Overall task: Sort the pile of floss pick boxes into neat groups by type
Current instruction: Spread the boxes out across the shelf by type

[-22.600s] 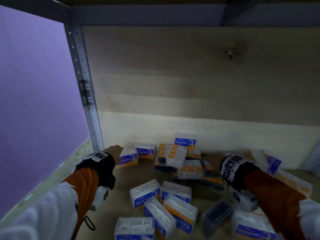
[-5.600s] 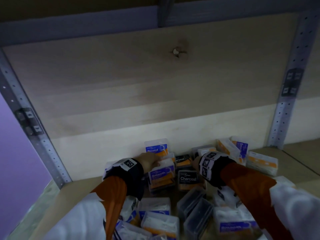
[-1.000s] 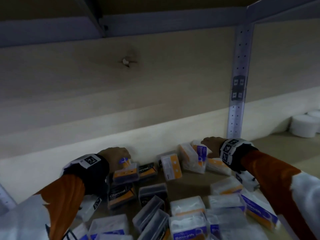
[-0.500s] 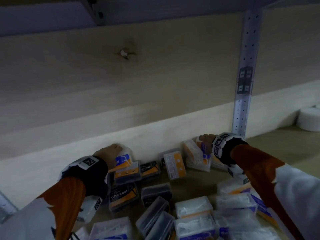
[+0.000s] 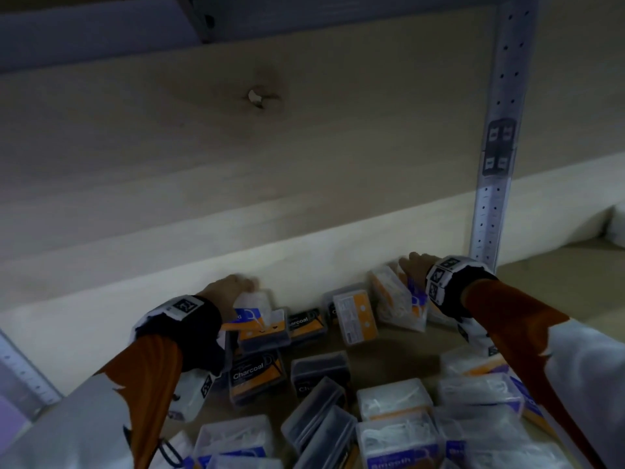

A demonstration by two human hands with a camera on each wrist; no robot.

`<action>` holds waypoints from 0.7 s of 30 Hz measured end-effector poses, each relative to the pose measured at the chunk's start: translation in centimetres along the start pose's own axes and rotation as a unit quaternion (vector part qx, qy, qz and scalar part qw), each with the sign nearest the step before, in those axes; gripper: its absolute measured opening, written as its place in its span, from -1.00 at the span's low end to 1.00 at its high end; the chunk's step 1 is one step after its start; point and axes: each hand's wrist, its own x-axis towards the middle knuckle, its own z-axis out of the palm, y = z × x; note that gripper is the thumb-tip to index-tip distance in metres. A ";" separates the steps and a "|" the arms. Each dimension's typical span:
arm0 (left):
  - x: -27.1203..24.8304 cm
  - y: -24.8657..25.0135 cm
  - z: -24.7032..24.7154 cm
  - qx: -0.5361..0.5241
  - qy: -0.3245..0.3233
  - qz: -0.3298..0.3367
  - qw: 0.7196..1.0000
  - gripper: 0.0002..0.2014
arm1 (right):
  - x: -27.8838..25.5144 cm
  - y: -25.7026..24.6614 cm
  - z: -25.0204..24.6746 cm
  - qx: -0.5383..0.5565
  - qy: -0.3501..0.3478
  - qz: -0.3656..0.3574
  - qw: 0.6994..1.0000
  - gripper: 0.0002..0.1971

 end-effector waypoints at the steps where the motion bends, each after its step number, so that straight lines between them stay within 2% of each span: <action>1: 0.0 -0.1 -0.1 0.007 -0.001 0.001 1.000 -0.39 | 0.0 0.1 -0.1 0.008 0.009 0.005 1.000 -0.40; 4: -0.3 -0.2 -0.1 0.039 -0.010 -0.011 0.999 -0.41 | -0.4 -0.2 -0.9 -0.009 0.023 -0.011 1.000 -0.32; 7: -1.0 -0.1 -0.1 0.069 -0.004 -0.015 0.997 -0.52 | -0.9 -0.3 -1.4 -0.037 0.024 -0.025 0.999 -0.26; 11: -2.2 -0.4 -0.5 0.085 0.023 -0.010 0.996 -0.58 | -2.2 0.2 -1.5 -0.072 0.062 -0.037 0.995 -0.37; 15: -3.8 -0.7 -1.4 0.074 0.046 -0.019 0.996 -0.53 | -4.5 1.1 -2.5 -0.088 0.078 -0.031 0.993 -0.44; 21: -7.2 -1.4 -2.1 0.053 0.060 -0.042 0.996 -0.49 | -9.7 3.0 -3.8 -0.035 0.128 -0.023 0.991 -0.42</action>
